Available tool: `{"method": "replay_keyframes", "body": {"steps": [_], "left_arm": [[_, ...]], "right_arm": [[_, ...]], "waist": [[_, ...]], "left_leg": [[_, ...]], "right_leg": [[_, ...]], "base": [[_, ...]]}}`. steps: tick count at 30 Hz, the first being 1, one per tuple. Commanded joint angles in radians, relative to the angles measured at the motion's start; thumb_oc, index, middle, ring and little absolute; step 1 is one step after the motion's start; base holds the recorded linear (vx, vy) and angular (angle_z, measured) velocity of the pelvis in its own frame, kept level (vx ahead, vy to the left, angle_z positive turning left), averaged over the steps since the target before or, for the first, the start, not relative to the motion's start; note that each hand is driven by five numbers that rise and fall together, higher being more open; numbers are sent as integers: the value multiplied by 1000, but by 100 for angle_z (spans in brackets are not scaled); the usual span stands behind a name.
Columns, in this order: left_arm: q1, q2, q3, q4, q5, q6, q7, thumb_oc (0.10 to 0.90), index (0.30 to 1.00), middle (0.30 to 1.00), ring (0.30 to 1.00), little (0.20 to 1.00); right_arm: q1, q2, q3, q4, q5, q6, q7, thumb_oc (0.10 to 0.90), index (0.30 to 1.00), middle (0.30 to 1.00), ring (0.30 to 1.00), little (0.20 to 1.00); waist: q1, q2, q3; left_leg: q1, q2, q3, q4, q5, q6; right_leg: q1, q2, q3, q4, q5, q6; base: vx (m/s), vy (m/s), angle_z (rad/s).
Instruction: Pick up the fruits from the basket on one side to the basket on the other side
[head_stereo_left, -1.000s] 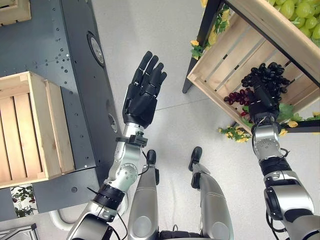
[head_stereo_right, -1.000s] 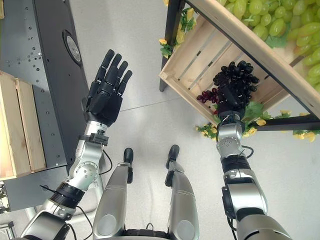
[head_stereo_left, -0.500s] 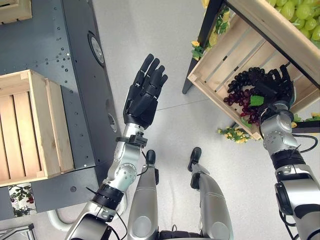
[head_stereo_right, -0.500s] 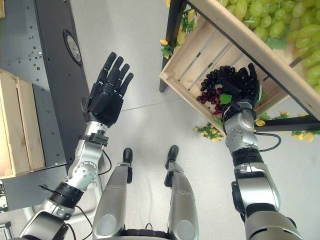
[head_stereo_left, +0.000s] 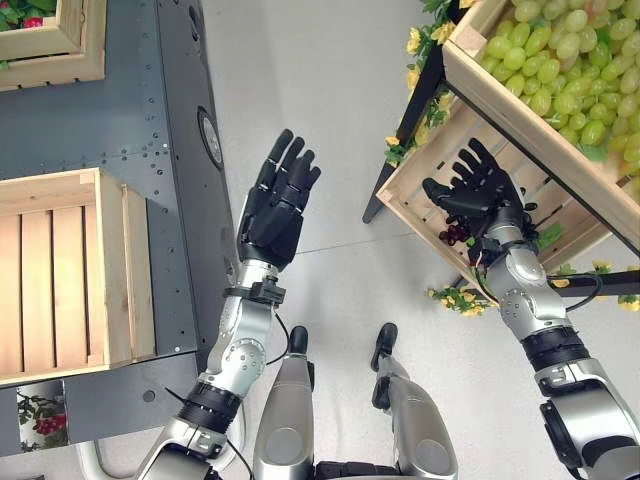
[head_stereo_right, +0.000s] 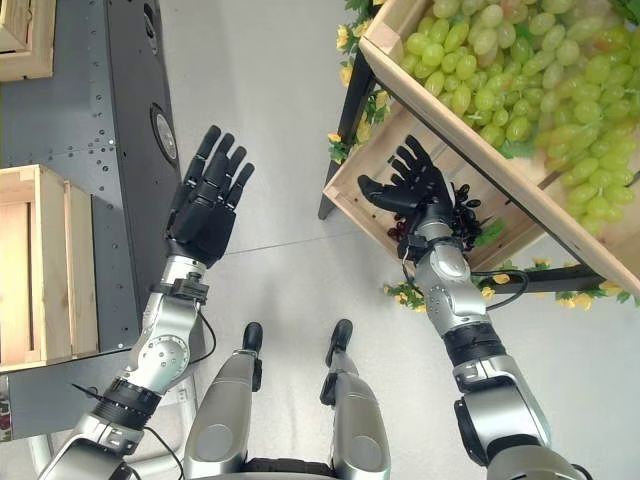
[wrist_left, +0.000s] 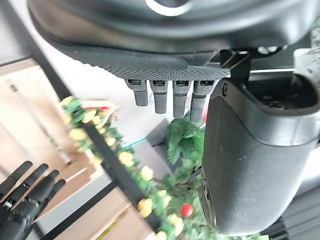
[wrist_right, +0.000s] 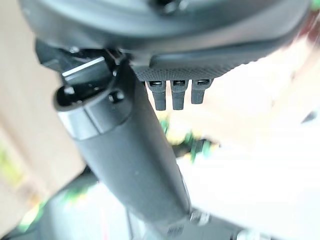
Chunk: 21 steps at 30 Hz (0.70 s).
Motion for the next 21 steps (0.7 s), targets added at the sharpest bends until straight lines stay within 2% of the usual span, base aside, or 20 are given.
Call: {"method": "replay_keyframes", "body": {"steps": [1,3,5,6,8,10,11,14,16,17,20,21], "left_arm": [[43,13,38,-197,68,-54,-71,800,900,900,900,900],[70,8,51,-199,79,-46,-78,800,900,900,900,900],[128,-2,63,-216,144,-32,-83,800,900,900,900,900],[135,-2,63,-217,155,-30,-81,800,900,900,900,900],[166,-4,53,-215,186,1,-77,800,900,900,900,900],[192,0,52,-195,218,18,-83,800,900,900,900,900],[204,2,50,-185,228,25,-84,800,900,900,900,900],[234,-4,38,-153,225,80,-73,800,900,900,900,900],[250,-9,17,-85,254,86,-113,800,900,900,900,900],[267,-10,-14,-31,266,100,-150,800,900,900,900,900],[280,-18,-33,54,199,112,-179,800,900,900,900,900],[286,-30,-31,111,167,122,-221,800,900,900,900,900]], "right_arm": [[9,-7,-11,-200,-66,-167,142,800,900,900,900,900],[52,29,-12,-238,-60,-182,200,800,900,900,900,900],[143,85,-14,-310,-10,-190,311,800,900,900,900,900],[152,89,-13,-316,-5,-190,319,800,900,900,900,900],[204,120,7,-348,65,-169,382,800,900,900,900,900],[254,149,34,-359,91,-146,437,800,900,900,900,900],[275,154,62,-355,71,-144,456,800,900,900,900,900],[365,153,133,-371,135,-67,490,800,900,900,900,900],[451,157,169,-331,142,-73,516,800,900,900,900,900],[498,165,185,-267,154,-69,537,800,900,900,900,900],[529,159,195,-191,118,-67,520,800,900,900,900,900],[539,155,192,-119,83,-82,512,800,900,900,900,900]], "waist": [[29,0,-154],[34,-1,-182],[46,7,-232],[47,8,-237],[55,17,-266],[54,26,-287],[51,33,-298],[27,47,-329],[6,48,-351],[-15,49,-368],[-32,54,-384],[-39,55,-395]], "left_leg": [[62,-23,10,-220,126,16],[87,-35,10,-235,118,24],[125,-58,5,-264,108,40],[128,-60,5,-268,108,42],[153,-70,0,-287,104,54],[177,-73,-10,-299,101,65],[190,-74,-15,-307,103,70],[211,-79,-57,-326,117,73],[223,-86,-94,-353,129,67],[230,-94,-123,-377,141,63],[239,-95,-159,-405,158,57],[242,-92,-177,-415,169,48]], "right_leg": [[140,-93,21,22,-68,68],[155,-113,21,12,-49,77],[175,-155,19,18,-24,88],[177,-158,18,21,-23,89],[168,-177,19,75,-9,92],[152,-172,41,146,-8,92],[147,-162,54,171,-19,90],[139,-85,129,147,-67,74],[139,-46,170,68,-65,67],[136,-14,225,7,-48,60],[139,9,255,-20,-40,47],[148,20,247,-27,-50,36]], "base": [[141,245,4],[119,233,5],[138,295,12],[111,233,16],[116,185,16],[133,131,23],[130,51,35],[154,-18,50],[137,-164,72],[103,-194,84],[64,-209,86],[57,-285,106]]}}
